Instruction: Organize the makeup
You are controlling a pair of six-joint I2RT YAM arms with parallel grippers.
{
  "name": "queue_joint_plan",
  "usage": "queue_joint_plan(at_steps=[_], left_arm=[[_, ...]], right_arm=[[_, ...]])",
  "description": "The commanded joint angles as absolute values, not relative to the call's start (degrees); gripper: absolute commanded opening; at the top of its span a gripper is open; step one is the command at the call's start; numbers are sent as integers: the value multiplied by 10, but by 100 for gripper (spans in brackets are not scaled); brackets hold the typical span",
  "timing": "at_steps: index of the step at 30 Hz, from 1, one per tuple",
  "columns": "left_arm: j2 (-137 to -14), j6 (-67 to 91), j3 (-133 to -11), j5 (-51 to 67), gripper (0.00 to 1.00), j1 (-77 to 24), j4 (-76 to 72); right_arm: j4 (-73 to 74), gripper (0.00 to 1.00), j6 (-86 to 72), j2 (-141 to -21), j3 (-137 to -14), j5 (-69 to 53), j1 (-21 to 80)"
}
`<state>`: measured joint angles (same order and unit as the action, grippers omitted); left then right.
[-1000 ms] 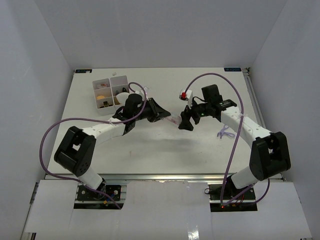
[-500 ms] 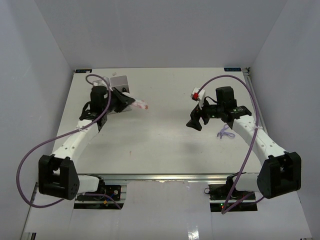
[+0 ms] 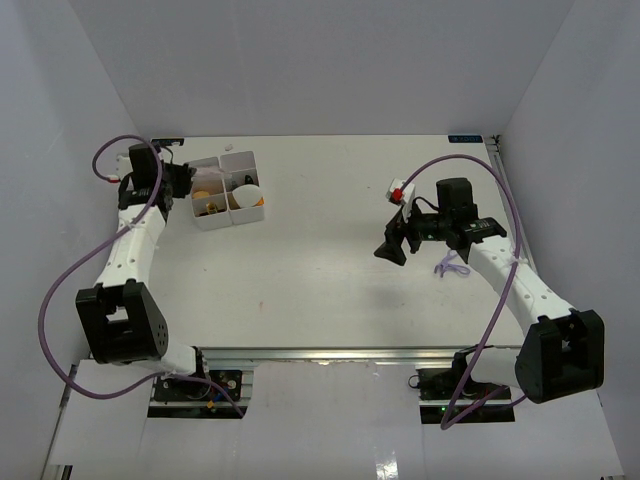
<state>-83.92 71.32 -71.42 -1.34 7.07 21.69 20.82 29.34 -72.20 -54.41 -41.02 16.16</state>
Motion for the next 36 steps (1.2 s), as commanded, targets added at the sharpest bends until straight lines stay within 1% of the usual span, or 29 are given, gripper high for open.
queue_joint_plan(at_steps=[1, 12, 24, 36], left_arm=[[-883, 790, -806, -90, 4, 70, 289], [-948, 826, -851, -146, 5, 74, 331], [-997, 837, -917, -151, 6, 83, 366], [-1027, 840, -938, -137, 9, 87, 404]], right_arm=[[185, 90, 290, -711, -535, -430, 157], [184, 90, 294, -707, -533, -428, 154], [182, 90, 294, -704, -530, -431, 147], [180, 90, 292, -702, -528, -433, 143]])
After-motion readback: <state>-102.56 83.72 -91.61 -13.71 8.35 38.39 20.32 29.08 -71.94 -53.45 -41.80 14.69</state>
